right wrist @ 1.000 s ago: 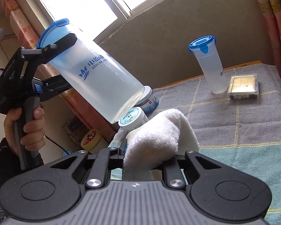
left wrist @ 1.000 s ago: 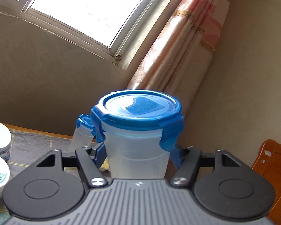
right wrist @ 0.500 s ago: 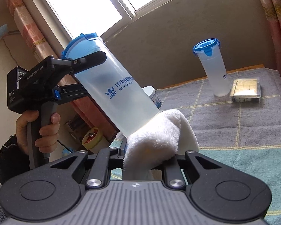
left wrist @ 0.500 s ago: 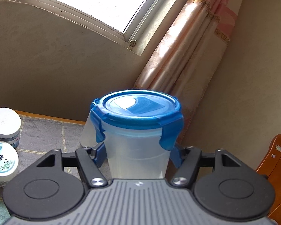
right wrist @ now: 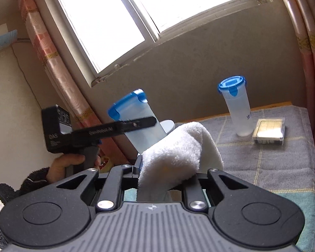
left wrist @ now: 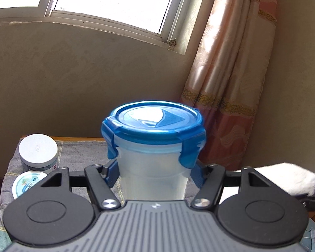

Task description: Clean container

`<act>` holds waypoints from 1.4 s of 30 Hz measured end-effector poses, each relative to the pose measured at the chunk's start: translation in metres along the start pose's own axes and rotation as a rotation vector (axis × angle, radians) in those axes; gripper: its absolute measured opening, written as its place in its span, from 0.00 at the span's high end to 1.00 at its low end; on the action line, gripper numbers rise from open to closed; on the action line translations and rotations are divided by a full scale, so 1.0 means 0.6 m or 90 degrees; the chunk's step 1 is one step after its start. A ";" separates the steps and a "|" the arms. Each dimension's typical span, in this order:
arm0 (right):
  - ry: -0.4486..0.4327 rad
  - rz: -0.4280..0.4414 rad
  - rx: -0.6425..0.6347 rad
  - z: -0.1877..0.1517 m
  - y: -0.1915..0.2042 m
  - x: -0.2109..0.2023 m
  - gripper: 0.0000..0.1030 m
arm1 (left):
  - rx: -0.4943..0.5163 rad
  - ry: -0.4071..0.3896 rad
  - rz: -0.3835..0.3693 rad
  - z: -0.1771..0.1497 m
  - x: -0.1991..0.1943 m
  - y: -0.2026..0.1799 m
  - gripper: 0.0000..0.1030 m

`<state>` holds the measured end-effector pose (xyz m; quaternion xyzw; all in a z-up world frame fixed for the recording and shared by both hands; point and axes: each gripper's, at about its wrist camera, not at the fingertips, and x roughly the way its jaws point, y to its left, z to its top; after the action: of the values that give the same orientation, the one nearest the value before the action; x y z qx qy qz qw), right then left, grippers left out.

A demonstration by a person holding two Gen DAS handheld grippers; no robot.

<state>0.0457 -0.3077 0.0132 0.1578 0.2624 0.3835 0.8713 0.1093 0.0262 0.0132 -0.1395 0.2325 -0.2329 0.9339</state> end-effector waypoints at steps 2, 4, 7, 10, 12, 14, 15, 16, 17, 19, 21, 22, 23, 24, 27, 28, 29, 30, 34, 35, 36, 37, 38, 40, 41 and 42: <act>-0.004 0.009 -0.015 0.009 0.009 0.000 0.79 | 0.004 0.001 0.007 -0.003 0.004 0.000 0.36; -0.003 0.012 -0.023 0.014 0.015 0.007 0.79 | 0.007 0.002 0.013 -0.007 0.008 0.000 0.36; 0.013 0.017 -0.018 0.009 0.013 0.029 0.79 | 0.013 0.004 0.023 -0.012 0.013 0.000 0.36; 0.033 0.016 -0.003 -0.001 0.004 0.052 0.79 | 0.008 0.013 0.005 -0.012 0.016 -0.005 0.36; 0.044 0.015 0.013 -0.008 -0.004 0.061 0.79 | 0.004 0.016 -0.002 -0.013 0.017 -0.005 0.36; 0.058 0.006 0.021 -0.016 -0.012 0.069 0.79 | 0.008 0.015 -0.001 -0.014 0.018 -0.006 0.36; 0.064 -0.001 0.025 -0.019 -0.016 0.072 0.79 | 0.011 0.013 0.002 -0.014 0.018 -0.006 0.36; 0.071 -0.008 0.028 -0.022 -0.019 0.075 0.79 | 0.013 0.010 0.005 -0.014 0.019 -0.006 0.36; 0.076 -0.012 0.035 -0.025 -0.025 0.078 0.79 | 0.014 0.011 0.004 -0.014 0.019 -0.006 0.36; 0.086 -0.020 0.047 -0.031 -0.036 0.084 0.79 | 0.014 0.012 0.006 -0.014 0.021 -0.004 0.36; 0.099 -0.029 0.058 -0.039 -0.044 0.089 0.79 | 0.018 0.014 0.012 -0.014 0.024 -0.004 0.36; 0.105 -0.034 0.063 -0.042 -0.048 0.092 0.79 | 0.021 0.015 0.018 -0.015 0.026 -0.004 0.36; 0.111 -0.038 0.066 -0.046 -0.051 0.095 0.79 | 0.025 0.016 0.024 -0.016 0.028 -0.004 0.36; 0.116 -0.037 0.070 -0.050 -0.053 0.096 0.79 | 0.028 0.017 0.030 -0.017 0.031 -0.004 0.36; 0.124 -0.034 0.083 -0.057 -0.059 0.100 0.79 | 0.041 0.022 0.057 -0.024 0.044 -0.001 0.36; 0.126 -0.033 0.086 -0.059 -0.061 0.100 0.79 | 0.042 0.024 0.066 -0.027 0.050 0.002 0.36; 0.127 -0.035 0.090 -0.058 -0.063 0.101 0.79 | 0.043 0.026 0.074 -0.030 0.055 0.004 0.36; 0.128 -0.038 0.093 -0.058 -0.066 0.102 0.79 | 0.044 0.027 0.082 -0.032 0.060 0.007 0.36; 0.128 -0.043 0.109 -0.056 -0.076 0.104 0.79 | 0.061 0.028 0.116 -0.040 0.085 0.014 0.36; 0.129 -0.046 0.112 -0.056 -0.079 0.104 0.79 | 0.056 0.029 0.119 -0.039 0.093 0.018 0.36; 0.129 -0.049 0.115 -0.055 -0.081 0.104 0.79 | 0.049 0.031 0.125 -0.038 0.101 0.024 0.36; 0.130 -0.052 0.118 -0.055 -0.083 0.105 0.79 | 0.048 0.030 0.132 -0.034 0.109 0.030 0.36; 0.131 -0.054 0.121 -0.055 -0.085 0.105 0.79 | 0.047 0.029 0.140 -0.031 0.118 0.037 0.36; 0.128 -0.053 0.127 -0.055 -0.091 0.106 0.79 | 0.045 0.027 0.154 -0.023 0.135 0.050 0.36; 0.126 -0.053 0.130 -0.055 -0.094 0.106 0.79 | 0.043 0.026 0.164 -0.018 0.142 0.058 0.36; 0.125 -0.052 0.134 -0.055 -0.098 0.106 0.79 | 0.042 0.026 0.174 -0.013 0.149 0.065 0.36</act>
<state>0.0970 -0.2959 -0.0629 0.1989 0.3911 0.3317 0.8351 0.1898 0.0137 -0.0408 -0.0711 0.2606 -0.1136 0.9561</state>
